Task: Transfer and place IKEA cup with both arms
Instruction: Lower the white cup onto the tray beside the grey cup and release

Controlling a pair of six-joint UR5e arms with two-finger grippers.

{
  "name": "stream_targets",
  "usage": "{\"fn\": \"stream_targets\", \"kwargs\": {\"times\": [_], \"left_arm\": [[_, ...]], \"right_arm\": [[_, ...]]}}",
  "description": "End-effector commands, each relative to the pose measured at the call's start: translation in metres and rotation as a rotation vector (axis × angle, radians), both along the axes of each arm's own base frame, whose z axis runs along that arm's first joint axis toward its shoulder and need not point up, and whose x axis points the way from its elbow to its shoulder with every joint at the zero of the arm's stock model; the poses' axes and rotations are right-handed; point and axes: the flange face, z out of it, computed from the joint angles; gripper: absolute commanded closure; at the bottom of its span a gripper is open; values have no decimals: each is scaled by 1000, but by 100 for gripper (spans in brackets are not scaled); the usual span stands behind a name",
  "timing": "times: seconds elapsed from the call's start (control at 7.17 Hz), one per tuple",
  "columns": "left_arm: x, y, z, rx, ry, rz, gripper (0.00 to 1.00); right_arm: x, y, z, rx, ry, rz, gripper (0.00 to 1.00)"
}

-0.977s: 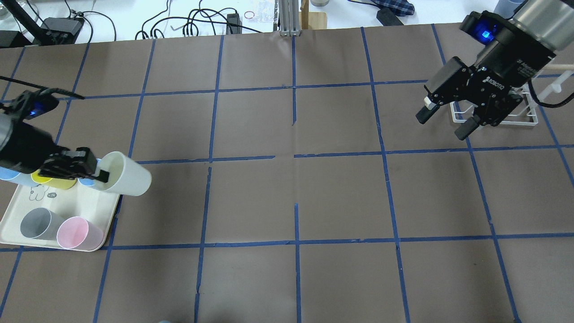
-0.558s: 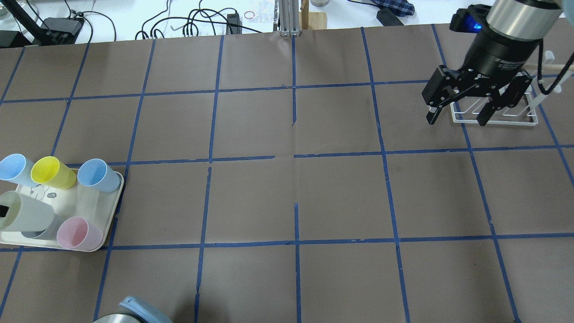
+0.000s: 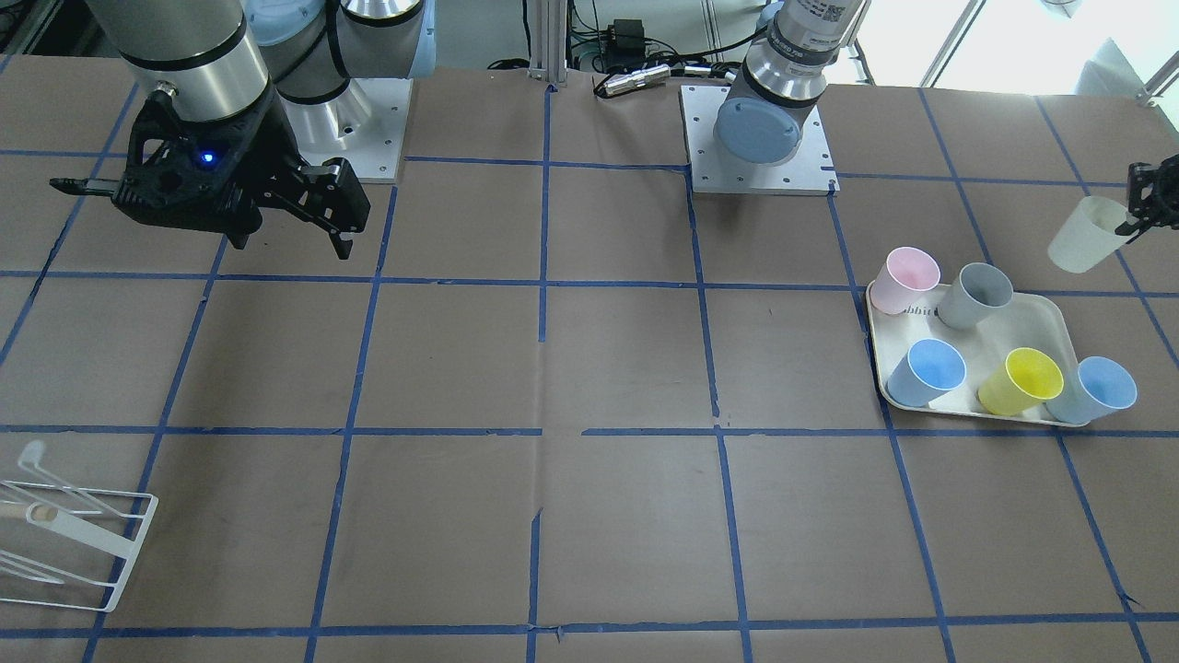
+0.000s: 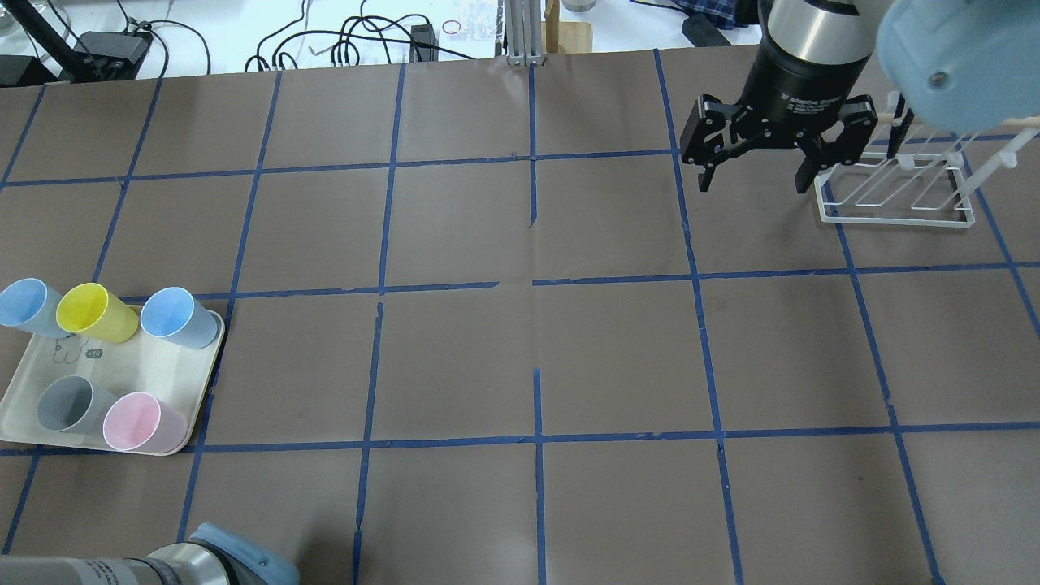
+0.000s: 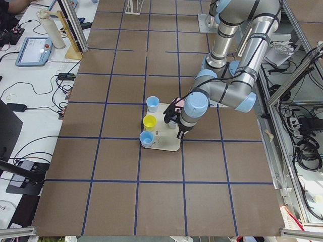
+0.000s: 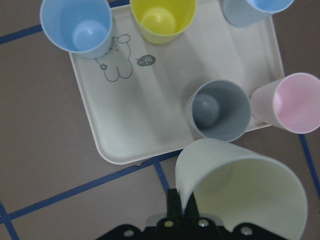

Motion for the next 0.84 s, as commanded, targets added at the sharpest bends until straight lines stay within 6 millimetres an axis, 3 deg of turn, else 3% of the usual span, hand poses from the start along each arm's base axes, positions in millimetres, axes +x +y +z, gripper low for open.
{"fn": "stream_targets", "kwargs": {"times": [0.0, 0.56, 0.7], "left_arm": [[25, -15, -48, -36, 11, -23, 100], [6, -40, -75, -12, 64, -39, 100], [8, -41, -84, -4, 73, -44, 100]], "right_arm": [[4, -1, 11, -61, -6, 5, 0], [3, 1, 9, -30, -10, 42, 0], [2, 7, 6, 35, -9, 43, 0]]}}
